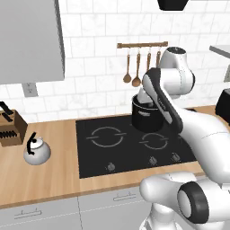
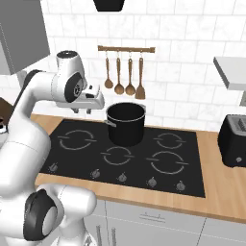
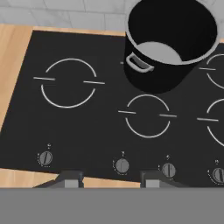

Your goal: Pick the kettle from the counter and place it on a stove burner. Then turn the burner on.

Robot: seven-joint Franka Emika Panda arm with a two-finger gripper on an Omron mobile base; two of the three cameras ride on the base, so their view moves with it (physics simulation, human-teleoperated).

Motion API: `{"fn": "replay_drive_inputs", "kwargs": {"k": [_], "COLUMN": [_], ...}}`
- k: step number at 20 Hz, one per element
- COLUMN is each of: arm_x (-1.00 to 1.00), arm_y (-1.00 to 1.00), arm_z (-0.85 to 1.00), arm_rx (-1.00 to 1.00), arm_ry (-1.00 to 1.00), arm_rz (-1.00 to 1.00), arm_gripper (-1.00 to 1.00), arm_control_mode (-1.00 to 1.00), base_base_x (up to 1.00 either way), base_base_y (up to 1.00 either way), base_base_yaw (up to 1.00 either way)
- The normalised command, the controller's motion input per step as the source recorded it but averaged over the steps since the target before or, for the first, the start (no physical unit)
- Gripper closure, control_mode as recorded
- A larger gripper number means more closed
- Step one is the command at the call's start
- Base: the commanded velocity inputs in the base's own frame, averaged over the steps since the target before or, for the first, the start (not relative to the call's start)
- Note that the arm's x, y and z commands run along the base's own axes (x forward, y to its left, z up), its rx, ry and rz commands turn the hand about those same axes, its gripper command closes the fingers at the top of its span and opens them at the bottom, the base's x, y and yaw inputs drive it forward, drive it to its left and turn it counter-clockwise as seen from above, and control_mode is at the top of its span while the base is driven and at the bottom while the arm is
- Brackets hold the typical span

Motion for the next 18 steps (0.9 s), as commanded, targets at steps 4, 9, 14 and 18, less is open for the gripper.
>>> {"fn": "replay_drive_inputs", "kwargs": {"k": [4, 9, 14, 18], "arm_x": [-0.11, -0.61, -0.19, -0.11], "arm_y": [0.00, 0.38, 0.87, 0.98], "arm_z": [-0.01, 0.00, 0.00, 0.00], "arm_rx": [0.00, 0.00, 0.00, 0.00], "arm_ry": [-0.05, -0.10, -0.20, -0.17], "arm_rz": [0.00, 0.00, 0.07, 0.12], "arm_gripper": [-1.00, -1.00, -1.00, -1.00], "arm_control_mode": [-1.00, -1.00, -1.00, -1.00], "base_base_x": [0.00, 0.00, 0.00, 0.00], "base_base_y": [0.00, 0.00, 0.00, 0.00], "base_base_yaw": [0.00, 0.00, 0.00, 0.00]}}
